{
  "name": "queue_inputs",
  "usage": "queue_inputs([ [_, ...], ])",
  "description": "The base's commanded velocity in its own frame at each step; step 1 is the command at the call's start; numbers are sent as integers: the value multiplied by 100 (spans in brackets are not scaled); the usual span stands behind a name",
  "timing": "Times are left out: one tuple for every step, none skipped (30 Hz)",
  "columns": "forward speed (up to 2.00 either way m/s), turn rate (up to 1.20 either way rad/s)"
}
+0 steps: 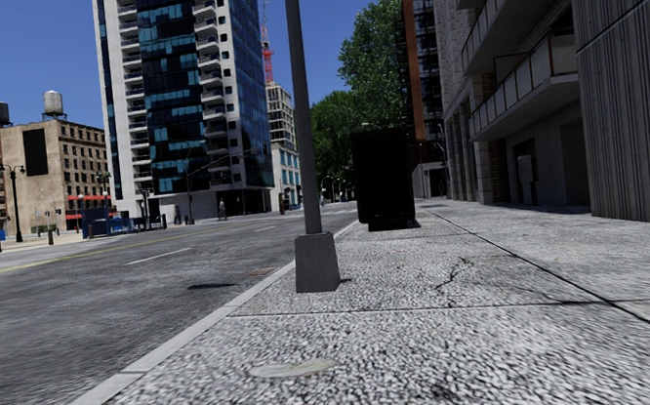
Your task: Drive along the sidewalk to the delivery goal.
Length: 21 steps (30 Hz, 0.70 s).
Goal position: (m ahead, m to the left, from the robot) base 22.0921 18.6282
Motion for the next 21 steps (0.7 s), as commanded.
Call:
queue_inputs([
  [129, 0],
  [200, 0],
  [200, 0],
  [200, 0],
  [200, 0],
  [200, 0],
  [200, 0],
  [200, 0],
  [200, 0],
  [200, 0],
  [200, 0],
  [200, 0],
  [200, 0],
  [200, 0],
  [200, 0],
  [200, -64],
  [200, -120],
  [200, -120],
  [200, -120],
  [200, -120],
  [200, -120],
])
